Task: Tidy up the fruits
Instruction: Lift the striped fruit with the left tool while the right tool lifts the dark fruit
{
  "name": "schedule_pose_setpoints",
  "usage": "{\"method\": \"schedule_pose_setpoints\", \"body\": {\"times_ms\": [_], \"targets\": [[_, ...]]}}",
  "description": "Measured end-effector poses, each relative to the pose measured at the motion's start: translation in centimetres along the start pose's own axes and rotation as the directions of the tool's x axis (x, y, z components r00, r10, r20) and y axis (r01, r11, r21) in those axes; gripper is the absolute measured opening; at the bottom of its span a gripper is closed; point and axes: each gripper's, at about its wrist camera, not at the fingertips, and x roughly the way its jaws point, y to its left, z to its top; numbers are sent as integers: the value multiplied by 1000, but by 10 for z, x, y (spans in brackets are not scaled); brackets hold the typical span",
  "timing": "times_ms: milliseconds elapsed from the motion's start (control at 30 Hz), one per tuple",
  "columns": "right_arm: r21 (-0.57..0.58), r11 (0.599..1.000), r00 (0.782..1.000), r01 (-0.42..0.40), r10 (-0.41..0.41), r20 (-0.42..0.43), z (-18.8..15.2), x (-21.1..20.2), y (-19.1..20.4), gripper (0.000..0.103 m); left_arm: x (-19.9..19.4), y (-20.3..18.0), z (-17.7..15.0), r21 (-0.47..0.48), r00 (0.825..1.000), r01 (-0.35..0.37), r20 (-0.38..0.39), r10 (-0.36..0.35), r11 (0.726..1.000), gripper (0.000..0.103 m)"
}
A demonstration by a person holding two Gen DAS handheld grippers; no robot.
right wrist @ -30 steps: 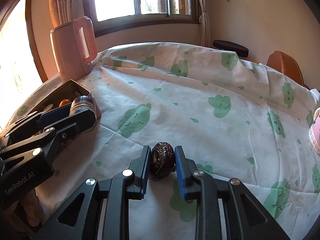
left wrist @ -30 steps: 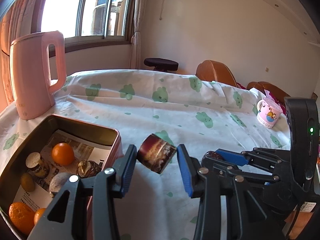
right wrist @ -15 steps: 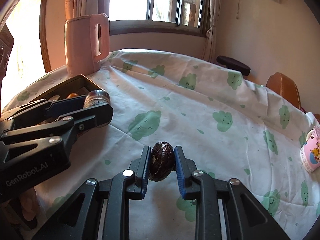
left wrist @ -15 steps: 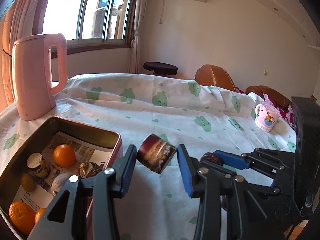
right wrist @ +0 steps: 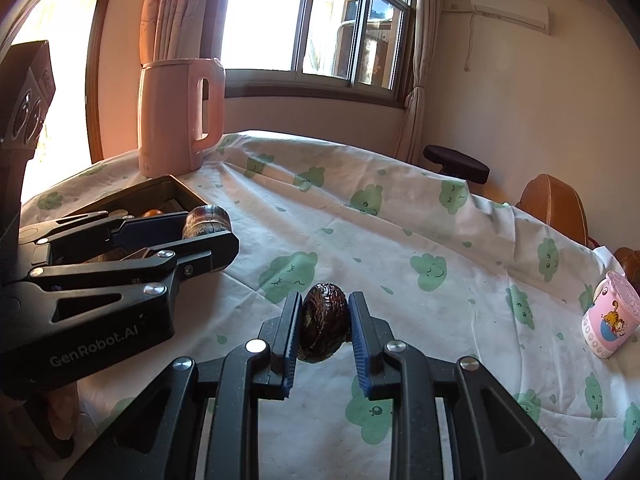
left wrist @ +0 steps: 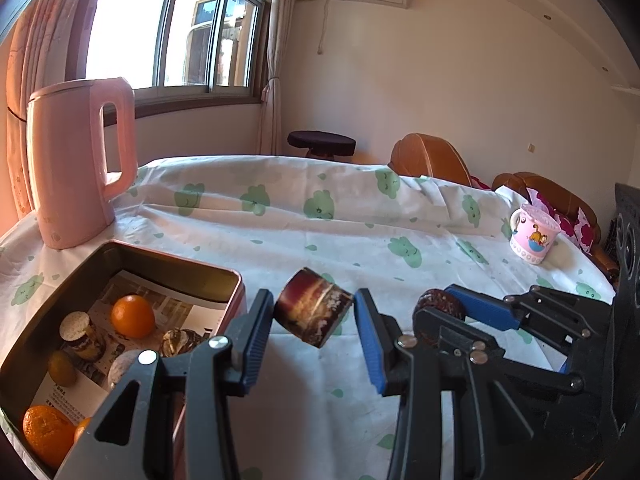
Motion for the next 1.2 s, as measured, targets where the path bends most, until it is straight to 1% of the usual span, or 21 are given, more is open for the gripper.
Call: {"method": "schedule_pose_setpoints", "body": {"times_ms": [500, 1200], "targets": [[45, 999, 996, 26, -30, 85, -2, -15, -7, 25, -7, -6, 1, 42, 999, -25, 42, 23, 999, 44], [89, 994, 984, 63, -77, 160, -6, -32, -12, 25, -19, -14, -2, 83, 993, -56, 105, 48, 995, 44]]}}
